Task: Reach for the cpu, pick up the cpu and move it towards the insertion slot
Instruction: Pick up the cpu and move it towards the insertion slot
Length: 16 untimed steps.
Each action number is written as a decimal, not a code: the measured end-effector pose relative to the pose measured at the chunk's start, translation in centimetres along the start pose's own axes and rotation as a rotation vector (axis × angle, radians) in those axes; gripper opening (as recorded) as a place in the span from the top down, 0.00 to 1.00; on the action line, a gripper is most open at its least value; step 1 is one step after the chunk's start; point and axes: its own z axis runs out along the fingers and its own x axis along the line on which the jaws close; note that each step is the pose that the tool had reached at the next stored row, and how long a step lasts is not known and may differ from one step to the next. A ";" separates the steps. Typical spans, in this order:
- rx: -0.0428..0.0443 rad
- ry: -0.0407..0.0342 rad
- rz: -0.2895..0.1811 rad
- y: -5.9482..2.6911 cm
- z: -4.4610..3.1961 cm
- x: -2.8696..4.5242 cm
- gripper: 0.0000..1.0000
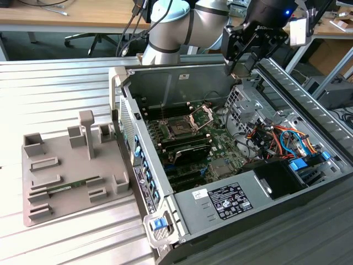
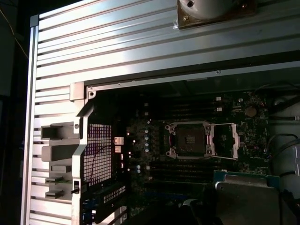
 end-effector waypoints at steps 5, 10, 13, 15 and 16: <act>0.0000 0.0000 0.000 -0.01 0.10 0.00 0.45; 0.0000 0.0000 0.000 -0.02 0.19 0.00 0.45; 0.0000 0.0000 0.000 -0.02 0.25 0.00 0.45; 0.0000 0.0000 0.000 -0.02 0.30 0.01 0.45; 0.0000 0.0000 0.000 -0.03 0.33 0.01 0.45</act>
